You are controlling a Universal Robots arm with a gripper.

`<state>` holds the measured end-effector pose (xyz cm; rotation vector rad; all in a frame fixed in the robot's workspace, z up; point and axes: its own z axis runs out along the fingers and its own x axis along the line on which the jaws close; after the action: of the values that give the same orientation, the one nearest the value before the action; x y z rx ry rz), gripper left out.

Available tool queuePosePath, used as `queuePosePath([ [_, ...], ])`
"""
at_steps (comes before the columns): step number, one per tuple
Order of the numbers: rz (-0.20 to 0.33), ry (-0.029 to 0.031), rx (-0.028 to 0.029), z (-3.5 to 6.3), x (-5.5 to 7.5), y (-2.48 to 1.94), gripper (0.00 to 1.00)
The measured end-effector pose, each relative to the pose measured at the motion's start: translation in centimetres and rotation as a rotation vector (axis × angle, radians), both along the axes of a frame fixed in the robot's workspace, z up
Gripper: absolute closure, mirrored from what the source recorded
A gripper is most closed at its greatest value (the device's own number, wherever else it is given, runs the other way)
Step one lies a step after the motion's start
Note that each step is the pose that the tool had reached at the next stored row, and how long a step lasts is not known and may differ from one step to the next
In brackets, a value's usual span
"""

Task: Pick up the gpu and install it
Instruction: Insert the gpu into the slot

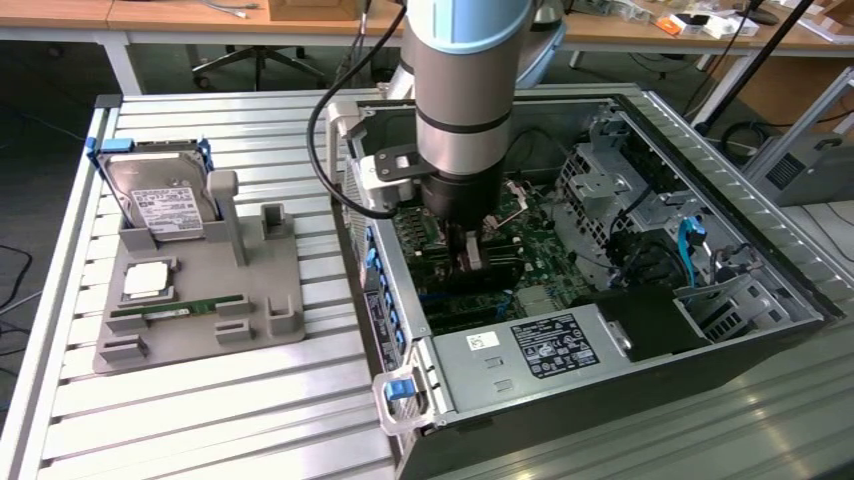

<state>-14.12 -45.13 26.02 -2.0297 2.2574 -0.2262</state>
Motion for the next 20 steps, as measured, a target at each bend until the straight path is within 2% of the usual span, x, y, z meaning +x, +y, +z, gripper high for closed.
queuePosePath([
  [10,0.058,-0.0001,0.0001,-0.04,0.0,0.21,0.73],
  [20,0.061,0.0003,-0.0002,-0.35,0.06,0.22,0.73],
])
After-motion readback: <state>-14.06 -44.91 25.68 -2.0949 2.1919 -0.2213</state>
